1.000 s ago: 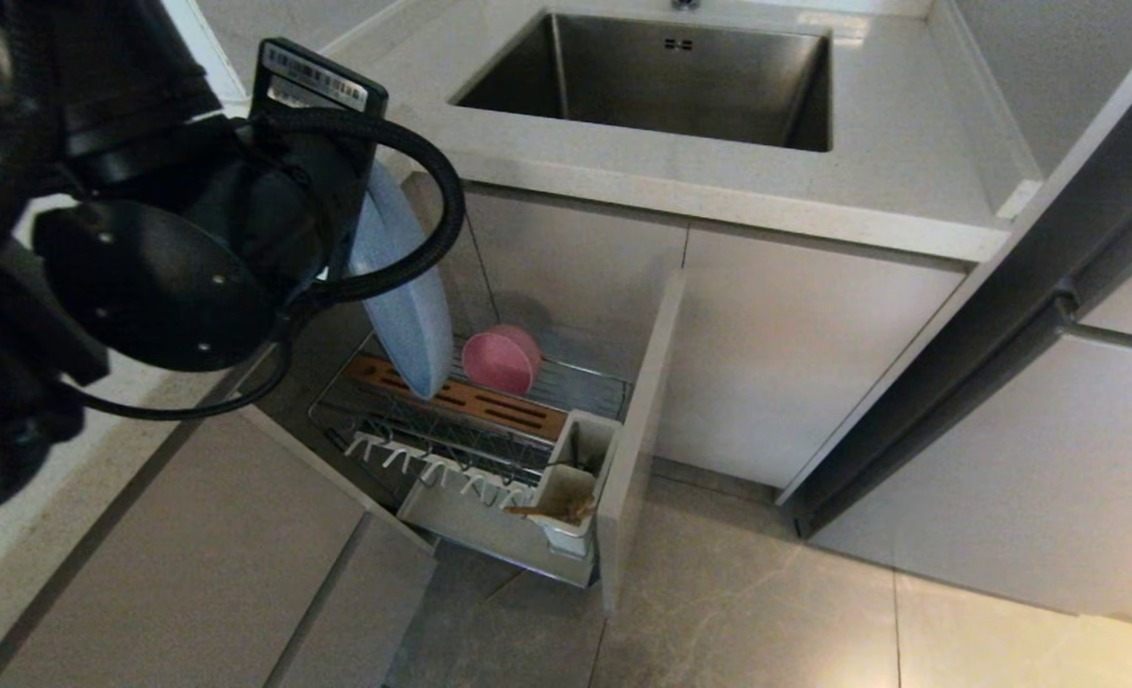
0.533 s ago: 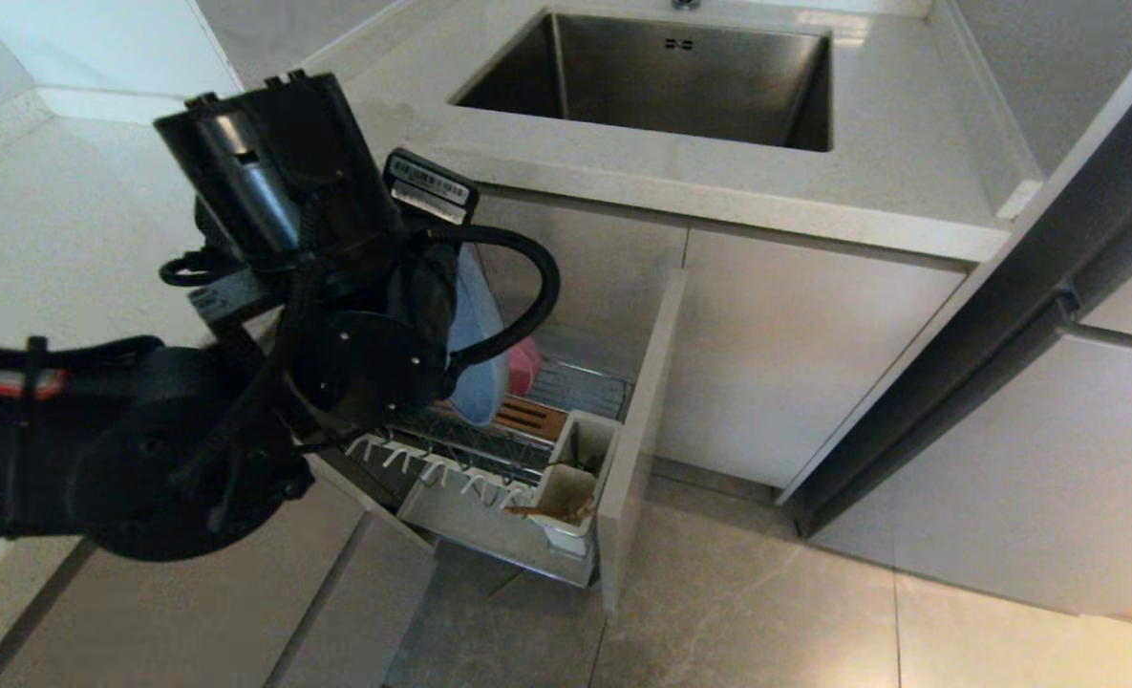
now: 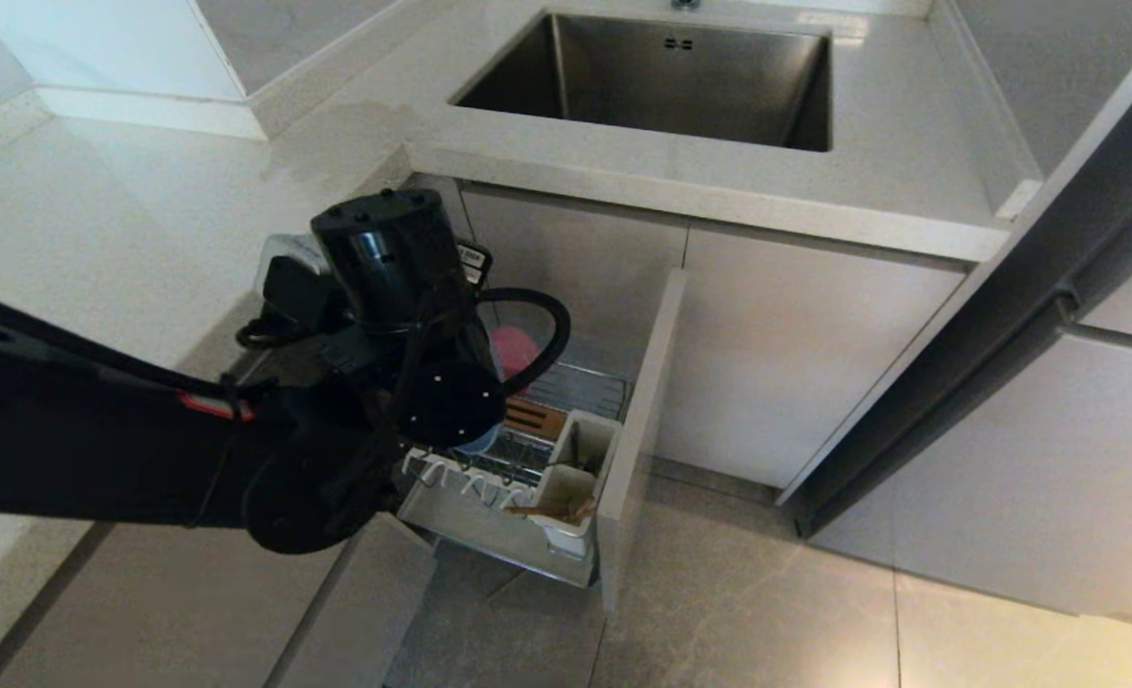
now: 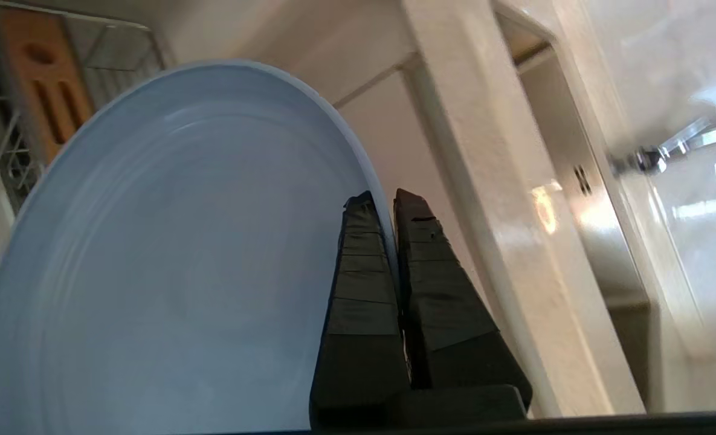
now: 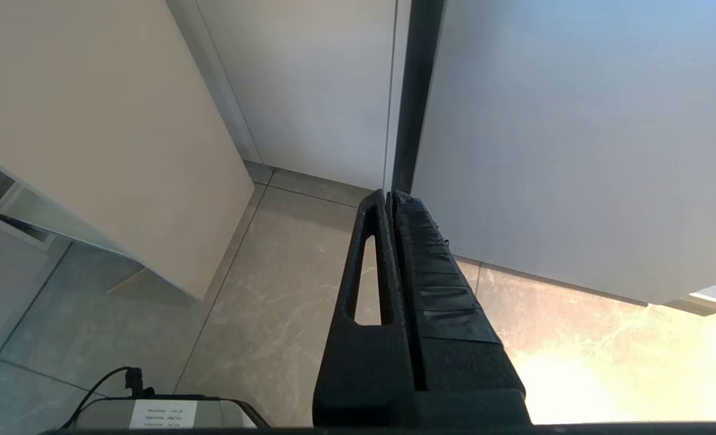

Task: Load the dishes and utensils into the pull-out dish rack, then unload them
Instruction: Pick up the plate and place it in the cupboard

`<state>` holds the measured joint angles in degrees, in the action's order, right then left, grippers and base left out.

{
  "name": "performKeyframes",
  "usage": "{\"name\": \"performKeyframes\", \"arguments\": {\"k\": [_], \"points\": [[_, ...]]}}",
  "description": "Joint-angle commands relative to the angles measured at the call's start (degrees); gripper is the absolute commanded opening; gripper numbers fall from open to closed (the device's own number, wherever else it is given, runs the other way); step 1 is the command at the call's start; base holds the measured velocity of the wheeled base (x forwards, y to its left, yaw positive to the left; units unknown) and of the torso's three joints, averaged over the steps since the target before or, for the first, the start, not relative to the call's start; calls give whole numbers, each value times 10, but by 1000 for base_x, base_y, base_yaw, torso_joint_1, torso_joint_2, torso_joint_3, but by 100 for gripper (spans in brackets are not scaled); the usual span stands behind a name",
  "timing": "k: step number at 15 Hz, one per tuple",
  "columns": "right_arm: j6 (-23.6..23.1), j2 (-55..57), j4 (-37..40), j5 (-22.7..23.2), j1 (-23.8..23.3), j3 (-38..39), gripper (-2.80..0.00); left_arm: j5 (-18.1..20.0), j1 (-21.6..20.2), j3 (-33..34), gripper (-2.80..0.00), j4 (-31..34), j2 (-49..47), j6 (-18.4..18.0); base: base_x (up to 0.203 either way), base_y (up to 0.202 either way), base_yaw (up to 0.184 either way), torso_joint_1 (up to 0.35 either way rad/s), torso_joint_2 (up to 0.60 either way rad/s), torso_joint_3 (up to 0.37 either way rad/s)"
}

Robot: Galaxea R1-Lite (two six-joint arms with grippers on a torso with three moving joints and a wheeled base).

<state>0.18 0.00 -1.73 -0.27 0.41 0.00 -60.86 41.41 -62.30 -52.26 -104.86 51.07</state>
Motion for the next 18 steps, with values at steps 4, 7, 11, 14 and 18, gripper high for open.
{"name": "performKeyframes", "arguments": {"k": [4, 7, 11, 14, 18], "points": [[0, 0, 0, 0, 0, 5, -280, 1, -9, 6, -280, -11, -28, 18, 0, 0, 0, 0, 0, 0], [0, 0, 0, 0, 0, 25, -280, 1, -16, 6, -280, -44, -50, 15, 0, 0, 0, 0, 0, 0], [0, 0, 0, 0, 0, 5, -280, 1, -27, 6, -280, -76, -70, 17, 0, 0, 0, 0, 0, 0], [0, 0, 0, 0, 0, 5, -280, -2, -34, 8, -280, -89, -77, 14, 0, 0, 0, 0, 0, 0], [0, 0, 0, 0, 0, 4, -280, -6, -41, 15, -280, -92, -102, 19, 0, 0, 0, 0, 0, 0]]}}
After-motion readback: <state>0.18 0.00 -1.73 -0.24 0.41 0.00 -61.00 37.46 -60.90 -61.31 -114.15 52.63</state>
